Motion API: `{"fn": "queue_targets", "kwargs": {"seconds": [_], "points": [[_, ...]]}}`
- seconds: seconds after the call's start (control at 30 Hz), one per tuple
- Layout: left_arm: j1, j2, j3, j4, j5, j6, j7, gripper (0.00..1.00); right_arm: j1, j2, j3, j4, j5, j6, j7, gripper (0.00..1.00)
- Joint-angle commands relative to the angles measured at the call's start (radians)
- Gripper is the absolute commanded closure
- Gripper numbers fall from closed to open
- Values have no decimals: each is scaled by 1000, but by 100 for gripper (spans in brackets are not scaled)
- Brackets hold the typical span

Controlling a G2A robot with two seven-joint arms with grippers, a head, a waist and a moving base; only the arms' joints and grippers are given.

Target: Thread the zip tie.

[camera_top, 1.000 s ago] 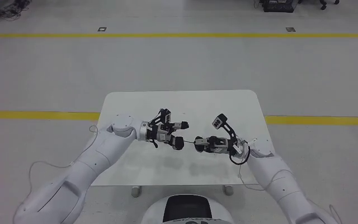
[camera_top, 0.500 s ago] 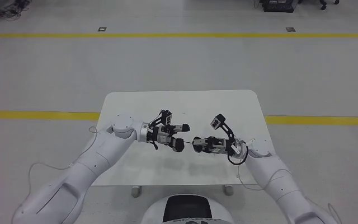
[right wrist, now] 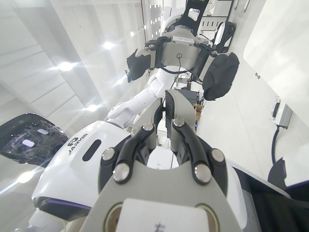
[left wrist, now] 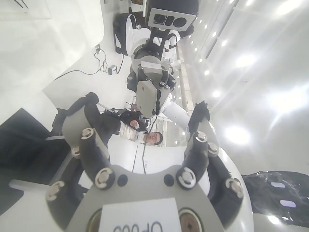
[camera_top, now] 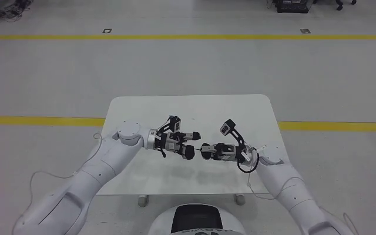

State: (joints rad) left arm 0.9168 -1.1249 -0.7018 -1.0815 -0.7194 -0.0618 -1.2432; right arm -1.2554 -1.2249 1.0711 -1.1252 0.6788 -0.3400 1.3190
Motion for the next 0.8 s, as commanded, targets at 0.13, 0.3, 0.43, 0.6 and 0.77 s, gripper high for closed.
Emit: {"fn": "queue_targets", "kwargs": {"seconds": [0.13,0.3,0.43,0.6,0.77], "points": [[0,-1,0,0,2,0,-2,21,1,-2,0,1,-5,0,-5,100],[0,-2,1,2,1,2,-3,27,2,-4,1,2,-10,0,-10,100],[-1,-3,1,5,-3,3,-5,42,5,-4,0,9,-21,0,-16,100],[-4,-5,0,15,-12,5,-10,53,9,-4,-3,19,-30,1,-30,100],[-7,-7,2,22,-15,9,-11,57,11,-3,-5,21,-34,1,-36,100]]}}
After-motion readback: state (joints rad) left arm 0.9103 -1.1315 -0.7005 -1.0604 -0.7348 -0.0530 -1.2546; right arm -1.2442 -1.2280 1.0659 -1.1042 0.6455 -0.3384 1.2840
